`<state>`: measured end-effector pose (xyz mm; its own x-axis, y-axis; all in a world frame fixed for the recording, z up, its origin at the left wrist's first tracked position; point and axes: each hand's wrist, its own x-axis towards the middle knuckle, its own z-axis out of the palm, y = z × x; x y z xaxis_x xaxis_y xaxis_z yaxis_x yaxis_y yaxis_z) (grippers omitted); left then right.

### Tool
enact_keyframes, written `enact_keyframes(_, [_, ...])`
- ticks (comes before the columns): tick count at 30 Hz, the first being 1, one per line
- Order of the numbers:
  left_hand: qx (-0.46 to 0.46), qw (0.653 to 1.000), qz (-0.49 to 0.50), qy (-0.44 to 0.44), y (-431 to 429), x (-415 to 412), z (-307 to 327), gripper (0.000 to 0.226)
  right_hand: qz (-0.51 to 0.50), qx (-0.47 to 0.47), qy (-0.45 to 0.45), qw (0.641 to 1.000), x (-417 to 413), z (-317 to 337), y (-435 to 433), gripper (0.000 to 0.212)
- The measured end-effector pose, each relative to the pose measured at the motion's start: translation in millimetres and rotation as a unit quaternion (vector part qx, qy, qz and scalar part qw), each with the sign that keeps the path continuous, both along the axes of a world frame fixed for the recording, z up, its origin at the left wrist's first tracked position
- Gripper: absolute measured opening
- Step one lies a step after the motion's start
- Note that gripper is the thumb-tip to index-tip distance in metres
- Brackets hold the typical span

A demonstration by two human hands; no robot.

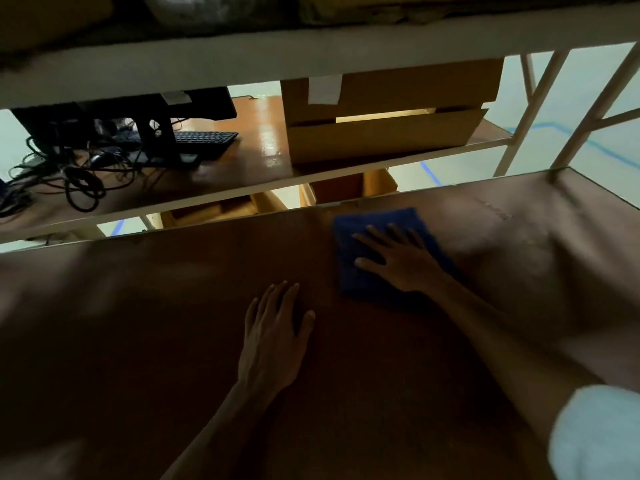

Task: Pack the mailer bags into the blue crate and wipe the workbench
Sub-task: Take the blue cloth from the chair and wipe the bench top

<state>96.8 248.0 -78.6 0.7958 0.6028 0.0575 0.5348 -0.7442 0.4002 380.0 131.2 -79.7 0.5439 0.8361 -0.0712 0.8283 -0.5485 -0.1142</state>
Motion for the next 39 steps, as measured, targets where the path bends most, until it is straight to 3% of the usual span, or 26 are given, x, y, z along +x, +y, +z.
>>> enact_keyframes(2, [-0.007,0.999,-0.027,-0.021,9.0,-9.0,6.5,0.060,-0.196,0.013,0.024,0.980,-0.1,4.0,-26.3,0.071])
enact_keyframes(4, [0.015,0.999,-0.042,-0.005,27.1,-25.9,11.6,0.061,-0.250,0.015,0.041,0.967,-32.6,5.7,-30.6,0.073])
enact_keyframes(7, [0.042,0.998,-0.035,0.041,64.9,-69.8,9.9,0.074,-0.013,0.004,0.016,1.000,-114.2,4.5,-37.1,0.068])
enact_keyframes(9, [0.055,0.995,-0.046,0.067,85.5,-100.8,1.8,0.084,0.040,-0.009,0.022,0.999,-121.8,6.0,-53.9,0.066])
enact_keyframes(11, [0.061,0.992,-0.069,0.082,96.0,-117.7,-5.3,0.088,-0.156,0.009,0.022,0.987,-109.5,8.9,-63.7,0.073])
enact_keyframes(12, [0.061,0.992,-0.073,0.081,97.4,-119.1,-7.3,0.089,-0.274,0.013,0.027,0.961,-107.6,9.1,-65.7,0.076])
enact_keyframes(13, [0.059,0.992,-0.074,0.079,97.2,-118.3,-7.6,0.089,-0.325,0.010,0.036,0.945,-116.5,9.1,-60.7,0.077])
enact_keyframes(14, [0.059,0.993,-0.074,0.075,96.6,-115.8,-6.8,0.089,-0.300,0.006,0.035,0.953,-134.2,9.4,-52.3,0.077])
enact_keyframes(16, [0.063,0.992,-0.076,0.073,94.4,-114.8,-6.7,0.088,-0.097,0.005,0.029,0.995,-186.1,12.2,-43.0,0.072])
enact_keyframes(17, [0.061,0.992,-0.078,0.073,94.1,-116.1,-7.6,0.086,-0.004,0.009,0.035,0.999,-207.4,12.6,-48.1,0.068])
enact_keyframes(18, [0.059,0.993,-0.078,0.072,94.4,-117.2,-8.4,0.084,0.044,0.010,0.027,0.999,-215.0,10.0,-59.2,0.065])
enact_keyframes(19, [0.057,0.993,-0.080,0.070,94.9,-117.5,-8.5,0.082,0.030,0.015,0.016,0.999,-213.5,9.6,-71.3,0.065])
enact_keyframes(21, [0.056,0.993,-0.084,0.067,95.1,-116.5,-7.0,0.080,-0.178,0.034,0.017,0.983,-198.0,8.9,-96.5,0.071])
enact_keyframes(23, [0.061,0.993,-0.083,0.065,93.9,-116.3,-7.1,0.079,-0.360,0.026,0.029,0.932,-198.8,9.3,-109.7,0.077])
enact_keyframes(24, [0.062,0.993,-0.082,0.065,93.9,-115.6,-6.9,0.079,-0.346,0.022,0.029,0.938,-211.6,9.4,-105.6,0.076])
enact_keyframes(26, [0.059,0.992,-0.086,0.066,94.5,-116.8,-6.8,0.079,-0.170,0.022,0.029,0.985,-254.4,12.9,-96.3,0.071])
enact_keyframes(28, [0.052,0.993,-0.088,0.060,96.7,-116.8,-7.1,0.077,-0.042,0.015,0.012,0.999,-281.7,9.0,-112.8,0.066])
enact_keyframes(30, [0.044,0.995,-0.089,0.027,96.1,-119.2,-3.9,0.069,-0.129,0.013,-0.019,0.991,-272.5,7.1,-144.5,0.069])
enact_keyframes(32, [0.080,0.991,-0.106,-0.030,89.9,-123.1,0.3,0.059,-0.351,0.040,-0.008,0.936,-260.3,7.5,-175.0,0.075])
enact_keyframes(33, [0.101,0.986,-0.123,-0.047,83.7,-125.8,2.1,0.057,-0.417,0.040,0.001,0.908,-264.1,6.5,-179.4,0.075])
enact_keyframes(34, [0.113,0.982,-0.141,-0.052,75.1,-127.8,3.7,0.058,-0.422,0.038,0.001,0.906,-275.7,5.8,-175.1,0.075])
enact_keyframes(37, [0.103,0.975,-0.199,-0.016,38.7,-137.6,2.8,0.068,-0.188,0.032,-0.011,0.982,-335.2,7.0,-166.6,0.070])
enact_keyframes(39, [0.101,0.966,-0.235,0.029,14.1,-153.6,-0.8,0.077,-0.110,0.016,-0.022,0.994,-346.7,4.5,-195.8,0.068])
